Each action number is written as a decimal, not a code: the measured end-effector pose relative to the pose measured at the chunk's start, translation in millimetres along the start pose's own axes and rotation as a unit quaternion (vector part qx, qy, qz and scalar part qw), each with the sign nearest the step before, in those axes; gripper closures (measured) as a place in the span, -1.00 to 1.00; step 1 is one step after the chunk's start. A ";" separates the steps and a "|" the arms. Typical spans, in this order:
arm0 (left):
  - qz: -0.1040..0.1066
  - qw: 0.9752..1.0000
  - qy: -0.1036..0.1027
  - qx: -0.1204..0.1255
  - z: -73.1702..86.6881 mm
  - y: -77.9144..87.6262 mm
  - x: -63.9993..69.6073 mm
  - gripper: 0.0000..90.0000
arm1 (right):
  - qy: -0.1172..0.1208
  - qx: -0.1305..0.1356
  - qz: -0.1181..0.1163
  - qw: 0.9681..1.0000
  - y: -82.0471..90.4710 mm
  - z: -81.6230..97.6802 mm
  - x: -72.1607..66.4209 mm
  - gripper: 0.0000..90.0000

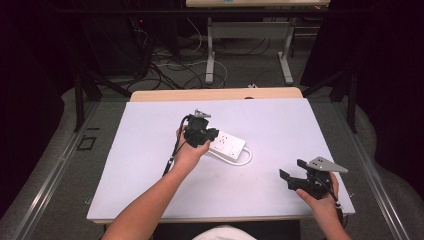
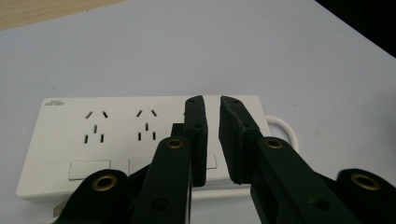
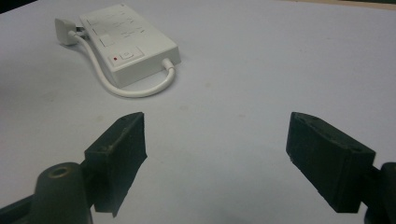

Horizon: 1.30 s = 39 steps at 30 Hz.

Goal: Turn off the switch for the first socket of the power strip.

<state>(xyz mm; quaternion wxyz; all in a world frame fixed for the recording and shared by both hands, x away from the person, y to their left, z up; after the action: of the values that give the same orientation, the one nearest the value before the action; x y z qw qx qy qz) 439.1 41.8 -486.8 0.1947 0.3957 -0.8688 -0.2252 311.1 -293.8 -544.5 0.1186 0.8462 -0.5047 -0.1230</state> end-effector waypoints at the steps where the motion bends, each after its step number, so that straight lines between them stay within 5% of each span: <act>1: -0.002 1.000 0.001 -0.006 0.4 -0.6 0.3 0.85 | -0.001 0.002 -0.001 1.000 -0.4 0.1 -0.1 -0.56; 39: -0.027 0.996 0.015 -0.088 18.7 -37.8 -8.3 1.00 | -0.011 -0.003 0.002 1.000 -1.0 1.5 0.6 -0.64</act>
<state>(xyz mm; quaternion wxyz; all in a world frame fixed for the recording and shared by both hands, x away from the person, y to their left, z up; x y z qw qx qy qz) 457.3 30.5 -524.2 0.2361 0.4035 -0.8315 -0.3001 311.7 -294.0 -546.2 0.1156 0.8435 -0.5072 -0.1337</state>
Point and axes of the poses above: each handheld gripper's, and its own axes: y roughly backward along the jaws, z roughly out of its underside, x roughly to its right, the point moved 2 cm from there along -y, roughly forward along the jaws, and after that the axes turned 8 degrees about x, right-handed, at the moved point
